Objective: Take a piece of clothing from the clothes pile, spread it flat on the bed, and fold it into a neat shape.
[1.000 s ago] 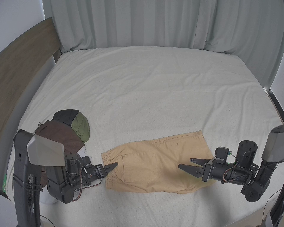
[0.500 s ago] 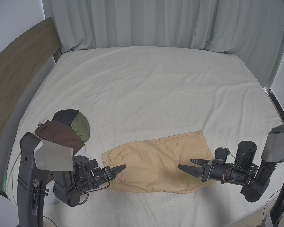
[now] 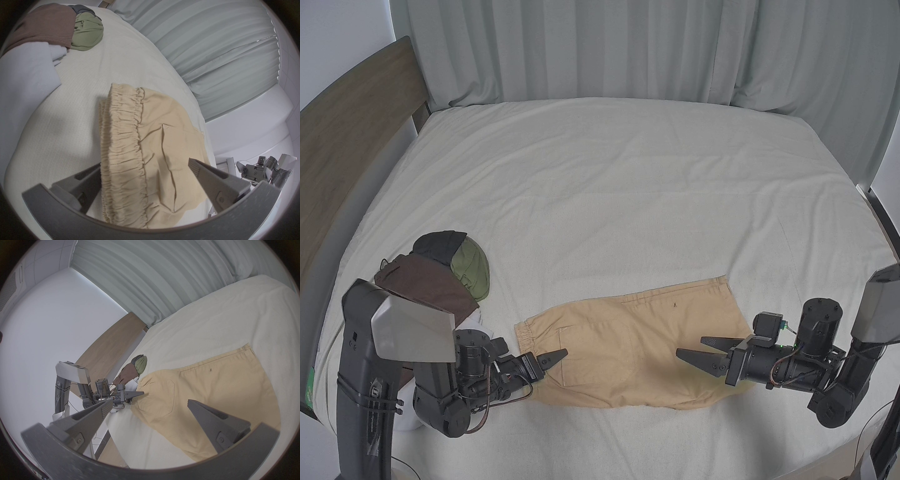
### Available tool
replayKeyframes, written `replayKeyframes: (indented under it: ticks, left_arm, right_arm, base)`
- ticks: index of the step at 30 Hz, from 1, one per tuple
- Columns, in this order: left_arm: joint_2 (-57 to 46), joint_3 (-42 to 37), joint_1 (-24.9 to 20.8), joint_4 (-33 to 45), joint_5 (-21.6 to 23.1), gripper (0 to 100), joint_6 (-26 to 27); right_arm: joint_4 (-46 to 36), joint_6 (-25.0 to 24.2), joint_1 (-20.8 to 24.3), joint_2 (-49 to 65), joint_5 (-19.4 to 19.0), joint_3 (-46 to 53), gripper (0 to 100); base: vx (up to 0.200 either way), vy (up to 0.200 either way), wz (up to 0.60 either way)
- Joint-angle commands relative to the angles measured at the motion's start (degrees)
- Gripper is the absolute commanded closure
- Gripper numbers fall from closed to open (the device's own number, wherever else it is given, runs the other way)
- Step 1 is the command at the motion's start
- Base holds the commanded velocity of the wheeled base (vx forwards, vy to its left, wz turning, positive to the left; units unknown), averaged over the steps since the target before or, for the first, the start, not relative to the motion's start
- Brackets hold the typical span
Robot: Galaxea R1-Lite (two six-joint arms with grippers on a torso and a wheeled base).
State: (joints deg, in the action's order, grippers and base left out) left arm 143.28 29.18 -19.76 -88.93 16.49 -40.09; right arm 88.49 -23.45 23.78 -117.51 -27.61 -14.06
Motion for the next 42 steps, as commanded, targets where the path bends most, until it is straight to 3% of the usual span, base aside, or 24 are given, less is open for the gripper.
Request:
replayKeyframes:
  ticks: [1, 33, 42]
  left_arm:
    - [0.1, 0.0, 0.0, -0.2, -0.1, 100, 0.0]
    - [-4.2, -1.4, 1.5, -0.2, 0.6, 100, -0.2]
    - [-8.2, -4.7, 4.4, -0.2, 6.9, 100, -0.2]
  right_arm:
    - [0.0, 0.0, 0.0, -0.1, 0.0, 0.0, 0]
    - [0.0, 0.0, -0.1, -0.4, 0.0, 0.1, 0]
    - [0.0, 0.0, -0.1, -0.5, 0.0, 0.1, 0]
  base:
    - [0.0, 0.0, 0.0]
    - [0.0, 0.0, 0.0]
    - [0.0, 0.0, 0.0]
